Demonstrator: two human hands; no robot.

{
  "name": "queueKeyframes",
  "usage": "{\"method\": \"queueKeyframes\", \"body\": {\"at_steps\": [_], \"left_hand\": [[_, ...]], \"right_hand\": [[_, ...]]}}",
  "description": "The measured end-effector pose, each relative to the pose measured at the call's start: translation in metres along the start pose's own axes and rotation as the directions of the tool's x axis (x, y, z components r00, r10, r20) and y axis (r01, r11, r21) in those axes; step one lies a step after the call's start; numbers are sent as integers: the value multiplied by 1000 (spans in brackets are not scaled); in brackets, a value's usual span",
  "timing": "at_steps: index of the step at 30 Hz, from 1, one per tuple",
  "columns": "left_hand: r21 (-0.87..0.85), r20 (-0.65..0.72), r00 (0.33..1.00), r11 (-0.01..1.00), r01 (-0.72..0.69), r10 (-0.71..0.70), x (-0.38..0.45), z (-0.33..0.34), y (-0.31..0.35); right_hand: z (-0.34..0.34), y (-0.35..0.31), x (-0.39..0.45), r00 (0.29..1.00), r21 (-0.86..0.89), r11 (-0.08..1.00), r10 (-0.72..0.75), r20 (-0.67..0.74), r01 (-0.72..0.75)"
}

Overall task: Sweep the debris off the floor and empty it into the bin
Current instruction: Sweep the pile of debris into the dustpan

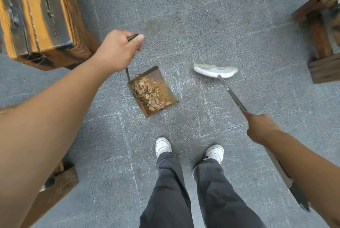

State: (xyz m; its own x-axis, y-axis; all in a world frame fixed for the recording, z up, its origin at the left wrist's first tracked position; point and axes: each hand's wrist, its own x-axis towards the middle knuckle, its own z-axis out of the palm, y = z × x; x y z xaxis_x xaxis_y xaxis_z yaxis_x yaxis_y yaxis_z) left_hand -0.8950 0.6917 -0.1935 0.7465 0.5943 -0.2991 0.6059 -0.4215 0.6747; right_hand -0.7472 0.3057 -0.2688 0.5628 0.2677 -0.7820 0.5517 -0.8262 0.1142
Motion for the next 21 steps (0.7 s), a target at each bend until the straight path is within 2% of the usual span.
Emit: {"method": "queueKeyframes", "body": {"at_steps": [3,8,11,18,21], "left_hand": [[-14,-30,1000,1000,-4,4,0,8,-4],[-37,-69,998,999,10,-13,-2,21,-8],[-31,-78,997,999,19,-22,-7,20,-7],[-80,-168,985,996,33,-46,-24,-21,-4],[-88,-193,981,996,6,-23,-26,-62,18]], "right_hand": [[15,-12,-10,999,-12,1000,-26,41,26],[33,-49,-37,972,41,985,-169,163,165],[28,-62,-57,946,146,965,-246,213,218],[-12,-62,-103,946,184,956,-264,187,230],[-54,-73,-119,956,139,961,-258,142,239]]}}
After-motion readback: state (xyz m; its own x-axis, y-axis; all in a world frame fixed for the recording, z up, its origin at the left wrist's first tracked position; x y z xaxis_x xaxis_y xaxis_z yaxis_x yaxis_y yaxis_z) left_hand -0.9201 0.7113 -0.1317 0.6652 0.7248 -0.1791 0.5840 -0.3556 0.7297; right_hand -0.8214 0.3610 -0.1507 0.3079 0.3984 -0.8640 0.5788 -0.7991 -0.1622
